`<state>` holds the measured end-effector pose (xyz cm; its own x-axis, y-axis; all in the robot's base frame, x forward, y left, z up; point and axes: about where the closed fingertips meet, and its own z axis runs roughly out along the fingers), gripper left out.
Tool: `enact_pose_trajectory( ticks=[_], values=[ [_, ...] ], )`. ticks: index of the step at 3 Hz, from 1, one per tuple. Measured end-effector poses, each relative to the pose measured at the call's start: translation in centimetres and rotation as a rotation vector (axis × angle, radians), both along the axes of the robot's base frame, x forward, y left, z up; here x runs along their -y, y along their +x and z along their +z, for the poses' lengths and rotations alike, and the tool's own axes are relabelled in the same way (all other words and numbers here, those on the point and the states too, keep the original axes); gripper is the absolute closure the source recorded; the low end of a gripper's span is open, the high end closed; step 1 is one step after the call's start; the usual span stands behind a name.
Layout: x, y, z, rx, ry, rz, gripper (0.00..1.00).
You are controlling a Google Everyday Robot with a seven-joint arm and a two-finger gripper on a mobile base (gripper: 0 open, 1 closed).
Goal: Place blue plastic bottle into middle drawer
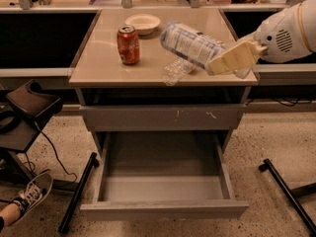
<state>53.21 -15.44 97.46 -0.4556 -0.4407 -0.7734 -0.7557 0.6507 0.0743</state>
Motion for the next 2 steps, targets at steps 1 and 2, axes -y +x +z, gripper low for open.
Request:
enact_pose_trajectory(
  ticks=[1, 2],
  values=[
    [-0.5, -0.1, -0.4, 0.032, -0.028, 0.0, 1.0],
    [-0.6, 0.0, -5.9, 0.042, -0.045, -0.011, 1.0]
  ],
)
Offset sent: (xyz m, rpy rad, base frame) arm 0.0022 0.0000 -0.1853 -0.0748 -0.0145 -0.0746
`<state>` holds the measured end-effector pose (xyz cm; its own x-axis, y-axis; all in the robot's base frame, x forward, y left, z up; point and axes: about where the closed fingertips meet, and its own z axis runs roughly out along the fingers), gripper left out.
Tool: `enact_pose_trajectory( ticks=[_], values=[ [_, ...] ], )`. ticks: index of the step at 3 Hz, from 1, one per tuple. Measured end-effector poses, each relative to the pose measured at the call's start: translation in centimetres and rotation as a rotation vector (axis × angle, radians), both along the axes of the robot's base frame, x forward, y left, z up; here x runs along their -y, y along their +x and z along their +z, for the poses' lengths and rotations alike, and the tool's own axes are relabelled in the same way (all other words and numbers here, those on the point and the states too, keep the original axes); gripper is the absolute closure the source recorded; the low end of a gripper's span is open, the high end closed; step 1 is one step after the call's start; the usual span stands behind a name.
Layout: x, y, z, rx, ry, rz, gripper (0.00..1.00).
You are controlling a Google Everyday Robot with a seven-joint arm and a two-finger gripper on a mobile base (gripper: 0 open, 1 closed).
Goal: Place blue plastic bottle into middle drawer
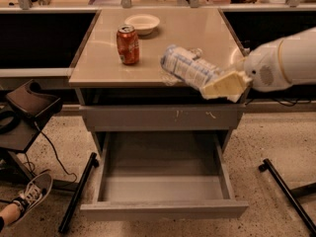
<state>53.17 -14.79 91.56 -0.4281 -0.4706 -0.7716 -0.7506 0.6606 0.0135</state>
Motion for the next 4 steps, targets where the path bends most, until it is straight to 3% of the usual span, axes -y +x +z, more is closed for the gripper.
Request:
enact_pose_trajectory(
  ticks=[2, 4],
  values=[
    [2.6, 1.5, -17.1, -0.089, -0.035, -0.074, 1.0],
    [4.9, 2.7, -27.9, -0.238, -0.044, -0.118, 1.0]
  ],
)
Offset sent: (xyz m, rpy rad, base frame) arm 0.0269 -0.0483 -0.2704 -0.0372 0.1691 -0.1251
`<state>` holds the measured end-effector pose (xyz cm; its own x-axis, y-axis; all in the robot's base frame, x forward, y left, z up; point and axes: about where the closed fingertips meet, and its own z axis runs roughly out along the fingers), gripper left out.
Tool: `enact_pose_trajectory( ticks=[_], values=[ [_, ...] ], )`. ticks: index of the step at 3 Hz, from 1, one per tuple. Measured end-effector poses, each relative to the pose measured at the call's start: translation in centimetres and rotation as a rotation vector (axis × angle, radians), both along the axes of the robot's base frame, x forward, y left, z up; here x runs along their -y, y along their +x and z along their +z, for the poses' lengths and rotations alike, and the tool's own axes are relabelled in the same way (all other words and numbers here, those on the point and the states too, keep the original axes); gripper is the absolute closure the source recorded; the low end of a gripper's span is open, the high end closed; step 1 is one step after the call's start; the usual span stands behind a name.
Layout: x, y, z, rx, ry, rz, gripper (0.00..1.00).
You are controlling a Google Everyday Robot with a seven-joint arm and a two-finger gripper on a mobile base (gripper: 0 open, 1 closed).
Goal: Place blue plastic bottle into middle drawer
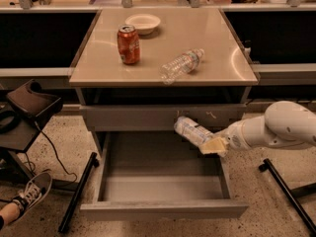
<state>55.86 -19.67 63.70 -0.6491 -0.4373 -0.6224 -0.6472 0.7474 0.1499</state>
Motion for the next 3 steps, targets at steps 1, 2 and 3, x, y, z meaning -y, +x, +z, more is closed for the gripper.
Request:
enact_pose_trajectory(
  ticks=[1, 2, 3],
  values=[
    [0.0, -0.1, -0.5, -0.007, 0.002, -0.001, 1.0],
    [-0.7, 0.2, -2.1, 0.028, -0.021, 0.005, 1.0],
    [-1.5, -0.8, -9.0, 0.0, -0.13, 0.015, 1.0]
  ],
)
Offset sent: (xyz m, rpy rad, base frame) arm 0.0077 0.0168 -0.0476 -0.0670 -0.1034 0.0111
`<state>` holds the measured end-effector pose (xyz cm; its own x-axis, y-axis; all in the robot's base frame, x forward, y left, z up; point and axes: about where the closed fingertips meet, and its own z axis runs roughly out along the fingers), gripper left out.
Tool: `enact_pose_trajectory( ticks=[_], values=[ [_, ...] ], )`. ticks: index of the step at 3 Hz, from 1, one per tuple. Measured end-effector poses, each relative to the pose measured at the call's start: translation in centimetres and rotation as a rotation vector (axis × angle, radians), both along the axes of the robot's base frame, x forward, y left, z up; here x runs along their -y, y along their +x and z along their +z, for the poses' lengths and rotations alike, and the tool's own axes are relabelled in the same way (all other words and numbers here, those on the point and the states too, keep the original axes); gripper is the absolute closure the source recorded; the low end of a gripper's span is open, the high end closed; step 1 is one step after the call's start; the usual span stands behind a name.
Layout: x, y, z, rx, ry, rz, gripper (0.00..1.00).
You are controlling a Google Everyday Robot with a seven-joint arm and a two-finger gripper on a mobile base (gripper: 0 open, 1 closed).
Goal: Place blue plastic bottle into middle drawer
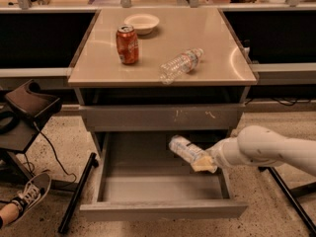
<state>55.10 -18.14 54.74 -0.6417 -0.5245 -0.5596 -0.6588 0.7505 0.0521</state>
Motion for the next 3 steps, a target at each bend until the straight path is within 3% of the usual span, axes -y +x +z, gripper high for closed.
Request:
enact_pose_trajectory(
  ticks=[1, 2, 3],
  values=[
    [-3.6, -1.6, -7.8, -0.077, 0.007, 0.05, 1.0],
    [-4.1, -2.6, -12.7, -0.143, 0.156, 0.057, 1.0],
    [-2.2, -3.0, -14.9, -0.182, 0.206, 0.033, 0.81]
  ],
)
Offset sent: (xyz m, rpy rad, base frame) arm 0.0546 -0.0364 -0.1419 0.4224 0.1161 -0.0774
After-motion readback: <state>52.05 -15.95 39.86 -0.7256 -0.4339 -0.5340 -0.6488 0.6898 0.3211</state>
